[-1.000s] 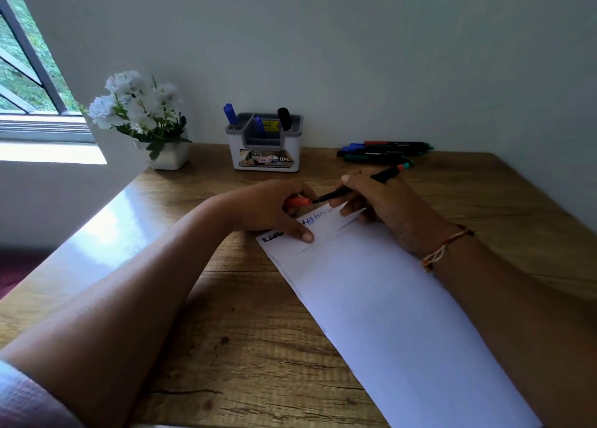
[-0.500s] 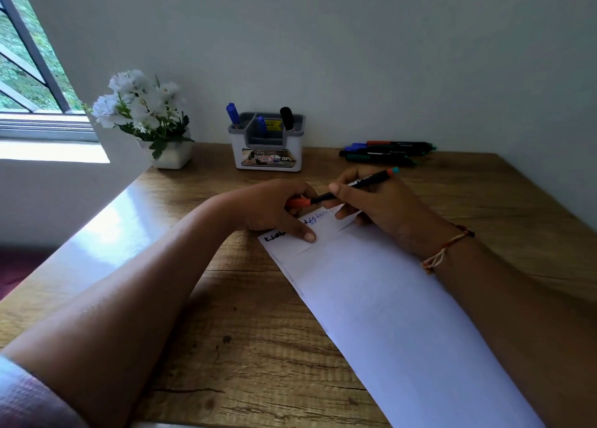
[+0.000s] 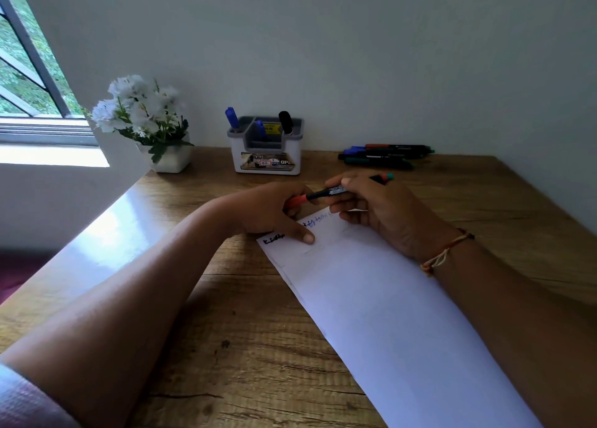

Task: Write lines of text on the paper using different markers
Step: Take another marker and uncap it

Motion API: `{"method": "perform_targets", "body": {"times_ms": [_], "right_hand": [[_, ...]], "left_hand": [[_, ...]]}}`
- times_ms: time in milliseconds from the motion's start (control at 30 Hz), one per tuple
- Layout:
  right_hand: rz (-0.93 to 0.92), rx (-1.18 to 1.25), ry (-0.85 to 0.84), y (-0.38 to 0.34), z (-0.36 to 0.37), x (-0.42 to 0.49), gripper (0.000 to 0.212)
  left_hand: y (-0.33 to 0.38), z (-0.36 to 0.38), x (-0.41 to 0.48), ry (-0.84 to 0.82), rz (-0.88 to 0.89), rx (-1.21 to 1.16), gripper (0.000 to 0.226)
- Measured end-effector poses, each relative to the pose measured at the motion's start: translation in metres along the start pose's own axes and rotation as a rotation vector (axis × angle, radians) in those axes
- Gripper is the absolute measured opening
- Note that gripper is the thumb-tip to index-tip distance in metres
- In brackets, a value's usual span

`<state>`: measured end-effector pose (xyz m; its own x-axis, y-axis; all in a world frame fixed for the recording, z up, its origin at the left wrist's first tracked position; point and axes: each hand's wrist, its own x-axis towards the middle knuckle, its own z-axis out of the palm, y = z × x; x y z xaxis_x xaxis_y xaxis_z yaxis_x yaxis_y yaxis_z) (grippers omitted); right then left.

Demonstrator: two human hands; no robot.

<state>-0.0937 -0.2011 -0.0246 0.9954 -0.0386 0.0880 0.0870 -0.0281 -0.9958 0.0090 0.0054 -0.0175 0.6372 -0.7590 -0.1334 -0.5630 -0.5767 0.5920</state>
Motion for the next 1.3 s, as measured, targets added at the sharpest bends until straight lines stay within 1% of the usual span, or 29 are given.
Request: {"method": "perform_targets", "body": {"times_ms": [133,267,433,567,733,867,933,1000,1100,1200,1300], "right_hand": [[-0.045,-0.055,-0.006,0.002,0.002,0.0,0.011],[-0.083,-0.179,-0.02,0.005,0.002,-0.001,0.018],[-0.077,-0.181,-0.024,0.006,0.002,0.0,0.021],[-0.081,-0.183,-0.027,0.004,0.005,0.001,0.021],[-0.114,-0.217,-0.033,0.005,0.006,0.0,0.017],[-0.107,-0.219,-0.051,0.007,0.004,0.001,0.016],[-0.109,-0.264,-0.047,0.009,0.003,0.002,0.014],[-0.116,-0.318,-0.03,0.009,0.004,0.002,0.016],[-0.102,-0.349,0.008,0.009,0.001,0.002,0.031],[-0.082,-0.449,0.005,0.014,0.002,0.003,0.031],[-0.119,-0.57,-0.024,0.016,0.006,0.002,0.033]], "left_hand": [[0.002,0.001,-0.001,-0.005,0.007,0.002,0.065],[0.002,0.002,-0.001,-0.011,0.001,-0.012,0.071],[0.001,0.004,-0.002,0.002,-0.009,-0.067,0.061],[0.002,0.007,-0.004,0.037,-0.01,-0.122,0.057],[0.003,0.01,-0.006,0.071,-0.01,-0.105,0.057],[0.002,0.008,-0.005,0.046,-0.027,-0.087,0.059],[0.002,0.006,-0.005,0.026,-0.041,-0.077,0.063],[0.003,0.002,-0.005,0.023,-0.051,-0.081,0.064],[0.0,-0.004,-0.007,0.055,-0.047,-0.137,0.052],[-0.003,-0.007,-0.01,0.124,-0.059,-0.289,0.036],[-0.005,-0.01,-0.015,0.266,-0.05,-0.376,0.022]]}}
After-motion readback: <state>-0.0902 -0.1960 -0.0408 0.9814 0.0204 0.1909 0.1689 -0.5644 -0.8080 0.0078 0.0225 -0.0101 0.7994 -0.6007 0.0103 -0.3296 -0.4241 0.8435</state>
